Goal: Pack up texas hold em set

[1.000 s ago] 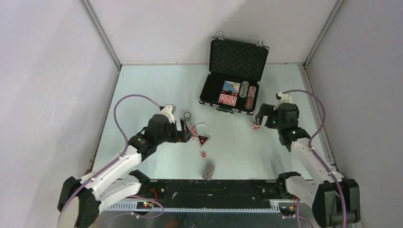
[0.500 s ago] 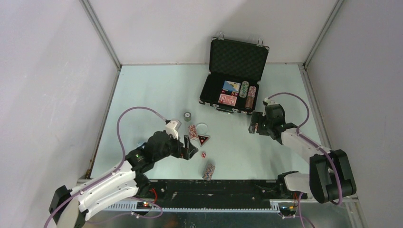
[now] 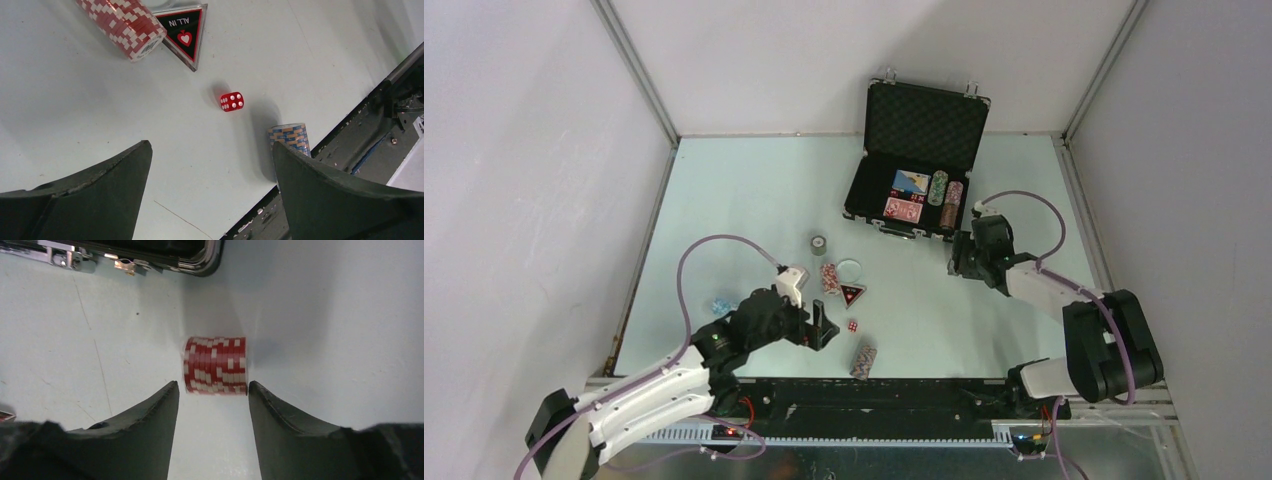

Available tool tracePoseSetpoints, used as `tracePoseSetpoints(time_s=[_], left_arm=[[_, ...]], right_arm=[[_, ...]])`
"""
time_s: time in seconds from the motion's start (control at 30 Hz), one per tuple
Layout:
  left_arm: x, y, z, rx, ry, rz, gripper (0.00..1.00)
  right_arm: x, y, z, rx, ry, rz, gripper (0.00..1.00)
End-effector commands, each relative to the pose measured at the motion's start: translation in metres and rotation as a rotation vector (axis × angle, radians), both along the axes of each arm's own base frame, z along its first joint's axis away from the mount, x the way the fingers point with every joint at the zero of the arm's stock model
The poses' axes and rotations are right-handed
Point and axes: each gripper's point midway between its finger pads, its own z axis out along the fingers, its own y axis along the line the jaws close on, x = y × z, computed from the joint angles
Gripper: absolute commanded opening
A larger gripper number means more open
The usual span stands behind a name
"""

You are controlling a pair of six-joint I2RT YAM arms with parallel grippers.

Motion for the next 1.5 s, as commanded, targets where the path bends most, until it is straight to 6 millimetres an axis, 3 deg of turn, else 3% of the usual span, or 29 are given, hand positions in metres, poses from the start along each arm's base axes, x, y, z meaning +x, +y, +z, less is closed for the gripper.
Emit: tracePoseSetpoints(time_s=[0.0,0.1,0.17,0.27,0.3,0.33,0.37,0.57,0.63,0.7,0.73,0.8,1.47], left_arm=[[0.005,-0.01,0.012,-0.02,-0.039,-0.015,0.97],[0.007,-0.012,0.008,0.014,-0.017,0.039,0.97],[0.005,-0.019,0.01,0.022,-0.007,0.052,0.97],[0.003,-0.027,0.008,0.069,0.014,0.076,0.97],[-0.001,-0.037,0.017,0.059,0.013,0.064,0.97],[-0.001,-0.034,0.01,0.111,0.022,0.078,0.97],[-0.005,-0.044,0.019,0.102,0.017,0.064,0.97],[-0.022,-0.07,0.013,0.174,0.077,0.045,0.97],[-0.028,-0.077,0.012,0.178,0.104,0.033,0.97],[-0.032,-0.083,0.012,0.19,0.122,0.026,0.97],[-0.034,-0.087,0.014,0.188,0.125,0.023,0.97],[-0.035,-0.089,0.013,0.201,0.135,0.028,0.97],[-0.077,-0.095,-0.024,0.343,0.314,-0.074,0.67]], right_arm=[[0.029,0.008,0.024,-0.005,-0.112,-0.001,0.53],[0.03,0.01,0.026,-0.004,-0.123,0.008,0.31],[0.03,0.01,0.026,-0.003,-0.128,0.01,0.23],[0.025,0.011,0.028,0.006,-0.136,0.022,0.21],[0.027,0.012,0.034,0.017,-0.168,0.022,0.2],[0.026,0.012,0.035,0.023,-0.176,0.023,0.2],[0.024,0.012,0.037,0.029,-0.189,0.022,0.19],[0.021,0.012,0.043,0.041,-0.217,0.027,0.18],[0.021,0.012,0.043,0.041,-0.219,0.027,0.21],[0.02,0.011,0.043,0.037,-0.217,0.026,0.43],[0.02,0.01,0.045,0.036,-0.221,0.021,0.6],[0.021,0.009,0.047,0.03,-0.232,0.011,0.71],[0.017,-0.007,0.067,0.006,-0.315,-0.069,0.73]])
